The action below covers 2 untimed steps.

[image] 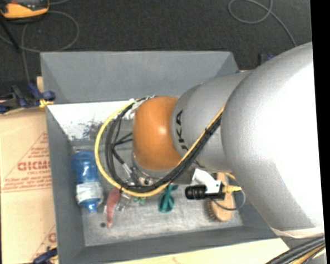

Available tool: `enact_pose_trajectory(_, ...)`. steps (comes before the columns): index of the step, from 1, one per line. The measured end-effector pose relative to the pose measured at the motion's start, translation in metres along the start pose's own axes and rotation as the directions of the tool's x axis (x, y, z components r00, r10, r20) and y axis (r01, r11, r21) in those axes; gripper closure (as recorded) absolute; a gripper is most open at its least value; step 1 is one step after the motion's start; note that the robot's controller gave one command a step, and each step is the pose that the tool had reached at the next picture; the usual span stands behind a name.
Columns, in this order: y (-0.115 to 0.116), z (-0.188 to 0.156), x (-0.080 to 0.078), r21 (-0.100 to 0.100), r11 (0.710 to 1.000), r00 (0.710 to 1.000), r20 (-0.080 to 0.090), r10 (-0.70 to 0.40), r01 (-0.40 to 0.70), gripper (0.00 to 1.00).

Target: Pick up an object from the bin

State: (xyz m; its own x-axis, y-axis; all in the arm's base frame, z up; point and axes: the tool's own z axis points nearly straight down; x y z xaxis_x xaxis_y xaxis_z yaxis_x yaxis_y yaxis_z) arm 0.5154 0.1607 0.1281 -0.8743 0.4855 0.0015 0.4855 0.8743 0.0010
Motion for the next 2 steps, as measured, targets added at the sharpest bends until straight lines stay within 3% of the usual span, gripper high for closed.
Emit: enact_pose_trajectory(2,0.0005,-0.0144,-0.0006,-0.002,1.000,1.000,0.002,-0.002,0.002,1.00)
